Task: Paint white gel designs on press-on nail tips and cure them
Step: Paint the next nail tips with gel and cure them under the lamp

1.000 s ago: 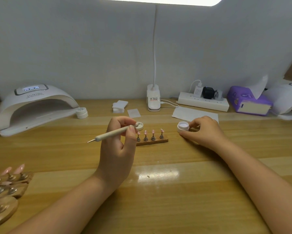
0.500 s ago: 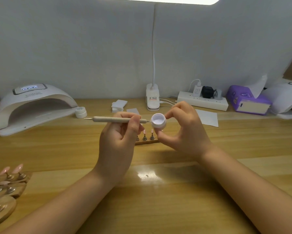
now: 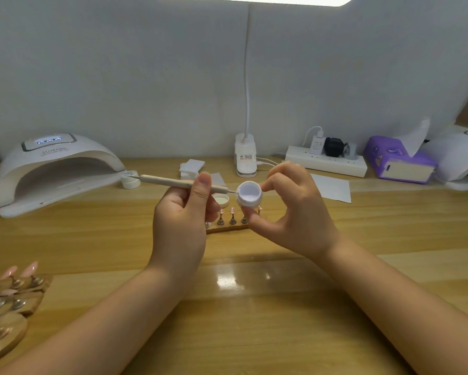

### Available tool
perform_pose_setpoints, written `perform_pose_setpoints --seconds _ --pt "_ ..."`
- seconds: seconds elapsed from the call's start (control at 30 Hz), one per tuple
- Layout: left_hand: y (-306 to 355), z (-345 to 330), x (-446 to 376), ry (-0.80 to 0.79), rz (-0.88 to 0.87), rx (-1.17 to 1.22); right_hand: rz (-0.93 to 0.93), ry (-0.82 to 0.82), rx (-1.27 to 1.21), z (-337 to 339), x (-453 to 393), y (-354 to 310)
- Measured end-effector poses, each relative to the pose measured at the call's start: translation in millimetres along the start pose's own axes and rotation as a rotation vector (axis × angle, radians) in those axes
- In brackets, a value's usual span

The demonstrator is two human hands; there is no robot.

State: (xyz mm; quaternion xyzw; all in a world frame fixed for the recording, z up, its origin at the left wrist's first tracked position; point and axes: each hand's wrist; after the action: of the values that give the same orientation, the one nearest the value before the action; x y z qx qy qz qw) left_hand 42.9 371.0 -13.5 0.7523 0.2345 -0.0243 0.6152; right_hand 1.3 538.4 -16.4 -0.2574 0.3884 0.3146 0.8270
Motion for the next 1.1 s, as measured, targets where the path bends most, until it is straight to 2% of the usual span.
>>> perform_pose_setpoints --seconds 0.4,0.7,0.93,1.1 --pt "-3 2 -6 0.064 0.110 0.045 -0.026 -0.004 -0.033 -2 -1 -5" --pt "-4 2 -8 0.078 0.116 0.053 -0.060 -0.001 -0.032 -2 0 -5" --pt "-2 3 -8 -0.018 0.128 0.110 -0.038 0.000 -0.025 -3 -1 -10" --pt "-4 6 -12 0.019 0.142 0.150 -0.121 0.008 -0.037 1 -4 -4"
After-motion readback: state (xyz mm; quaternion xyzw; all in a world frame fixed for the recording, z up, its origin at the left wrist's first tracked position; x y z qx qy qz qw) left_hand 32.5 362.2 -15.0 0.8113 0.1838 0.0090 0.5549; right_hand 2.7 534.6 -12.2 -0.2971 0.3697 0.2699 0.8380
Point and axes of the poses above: each hand's wrist, its own x-axis away from the middle knuckle, its own z-axis out of the back of the hand, y = z × x, and after that the axes turned 1 degree about z, right-handed
